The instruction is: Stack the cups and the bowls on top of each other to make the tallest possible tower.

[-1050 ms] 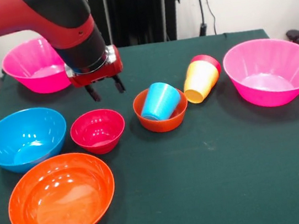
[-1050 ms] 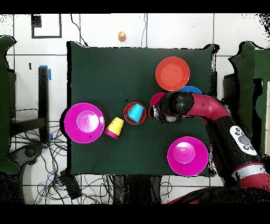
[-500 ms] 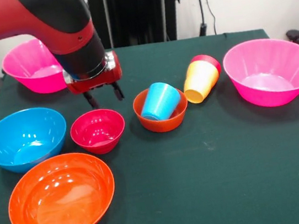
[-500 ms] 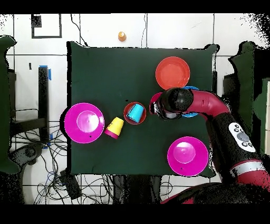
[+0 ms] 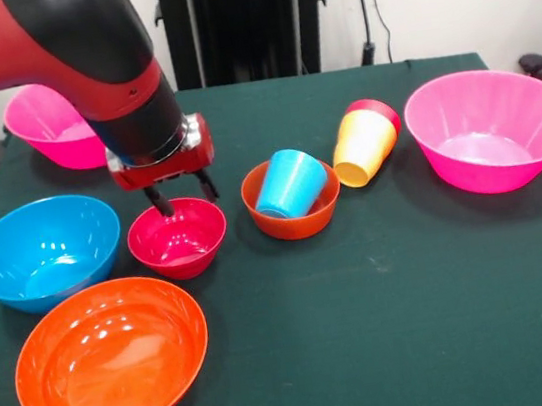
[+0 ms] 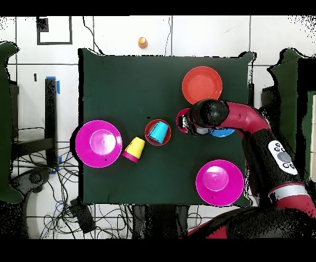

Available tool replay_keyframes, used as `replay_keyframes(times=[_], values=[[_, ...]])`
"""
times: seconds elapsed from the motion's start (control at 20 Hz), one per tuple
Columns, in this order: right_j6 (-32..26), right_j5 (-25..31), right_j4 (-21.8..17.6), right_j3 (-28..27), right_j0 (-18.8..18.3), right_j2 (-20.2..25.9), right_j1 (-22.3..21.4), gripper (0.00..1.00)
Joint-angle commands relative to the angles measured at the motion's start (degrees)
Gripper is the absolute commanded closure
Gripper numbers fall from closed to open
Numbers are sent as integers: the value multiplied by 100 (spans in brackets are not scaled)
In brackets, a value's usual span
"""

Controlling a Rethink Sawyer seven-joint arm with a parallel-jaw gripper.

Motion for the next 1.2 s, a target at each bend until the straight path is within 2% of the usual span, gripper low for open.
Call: replay_keyframes(times=[0.05,0.2,0.5,1.05,1.2], values=[[-726,-418,-576,-444,223,-17,422,0],[-679,-279,-384,-394,163,64,530,0],[-933,-296,-105,-336,-100,356,918,0],[-1070,-190,-206,-417,-184,418,1150,0],[-1046,-215,-225,-268,-242,453,1090,0]])
